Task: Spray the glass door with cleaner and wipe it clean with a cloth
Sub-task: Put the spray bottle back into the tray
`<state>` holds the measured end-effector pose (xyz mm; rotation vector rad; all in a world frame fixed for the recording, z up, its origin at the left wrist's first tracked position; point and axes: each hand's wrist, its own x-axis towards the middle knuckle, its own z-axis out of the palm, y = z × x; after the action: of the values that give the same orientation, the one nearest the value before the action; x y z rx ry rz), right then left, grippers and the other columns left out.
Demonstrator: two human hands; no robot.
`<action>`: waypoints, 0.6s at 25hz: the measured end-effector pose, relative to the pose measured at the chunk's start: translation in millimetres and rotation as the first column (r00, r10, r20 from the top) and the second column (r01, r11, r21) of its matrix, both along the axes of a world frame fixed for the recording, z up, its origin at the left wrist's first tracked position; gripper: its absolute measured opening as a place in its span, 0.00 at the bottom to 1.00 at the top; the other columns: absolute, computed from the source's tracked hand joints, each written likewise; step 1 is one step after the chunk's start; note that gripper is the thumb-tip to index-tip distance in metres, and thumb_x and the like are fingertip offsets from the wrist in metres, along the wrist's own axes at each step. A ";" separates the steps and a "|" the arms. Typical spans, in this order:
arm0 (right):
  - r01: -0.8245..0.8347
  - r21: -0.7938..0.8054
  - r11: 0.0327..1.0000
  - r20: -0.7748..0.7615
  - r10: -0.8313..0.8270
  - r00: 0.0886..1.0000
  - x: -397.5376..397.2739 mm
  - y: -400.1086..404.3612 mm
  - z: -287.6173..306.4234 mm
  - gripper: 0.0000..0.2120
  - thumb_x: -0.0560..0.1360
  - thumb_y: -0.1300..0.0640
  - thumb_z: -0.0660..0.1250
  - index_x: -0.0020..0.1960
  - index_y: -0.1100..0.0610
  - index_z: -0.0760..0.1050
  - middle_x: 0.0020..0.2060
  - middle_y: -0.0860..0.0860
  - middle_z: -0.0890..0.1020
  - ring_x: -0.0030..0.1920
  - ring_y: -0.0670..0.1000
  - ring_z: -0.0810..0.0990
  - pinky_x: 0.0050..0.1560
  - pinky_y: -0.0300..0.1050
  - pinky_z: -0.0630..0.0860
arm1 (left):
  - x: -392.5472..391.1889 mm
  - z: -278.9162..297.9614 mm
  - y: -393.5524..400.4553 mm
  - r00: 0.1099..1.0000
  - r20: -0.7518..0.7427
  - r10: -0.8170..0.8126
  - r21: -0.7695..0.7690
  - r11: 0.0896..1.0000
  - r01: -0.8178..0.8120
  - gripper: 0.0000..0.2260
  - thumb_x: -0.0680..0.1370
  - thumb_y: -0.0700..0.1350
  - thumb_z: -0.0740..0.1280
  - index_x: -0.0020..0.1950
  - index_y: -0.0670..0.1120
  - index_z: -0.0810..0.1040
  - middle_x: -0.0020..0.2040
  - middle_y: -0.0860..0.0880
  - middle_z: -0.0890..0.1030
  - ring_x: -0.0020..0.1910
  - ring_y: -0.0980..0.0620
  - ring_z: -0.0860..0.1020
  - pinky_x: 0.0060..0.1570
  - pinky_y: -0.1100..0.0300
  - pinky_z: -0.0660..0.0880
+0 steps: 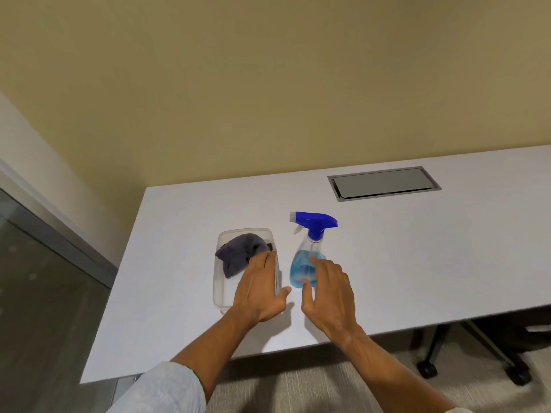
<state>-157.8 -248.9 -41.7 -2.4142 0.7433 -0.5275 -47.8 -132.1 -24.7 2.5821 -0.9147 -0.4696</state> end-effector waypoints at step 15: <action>-0.152 0.345 0.926 -0.104 0.199 0.974 25.7 -84.9 -15.0 0.29 0.74 0.52 0.72 0.71 0.56 0.67 0.67 0.53 0.75 0.64 0.52 0.75 0.62 0.42 0.73 | -4.3 -3.5 -67.7 0.964 -0.176 0.199 -0.231 0.944 -0.237 0.18 0.76 0.42 0.69 0.64 0.44 0.70 0.62 0.46 0.76 0.58 0.51 0.76 0.52 0.67 0.69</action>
<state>-132.1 -333.9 -56.7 -2.1817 0.6076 -0.1468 -52.1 -199.8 -28.2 2.3460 -0.5850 -0.4468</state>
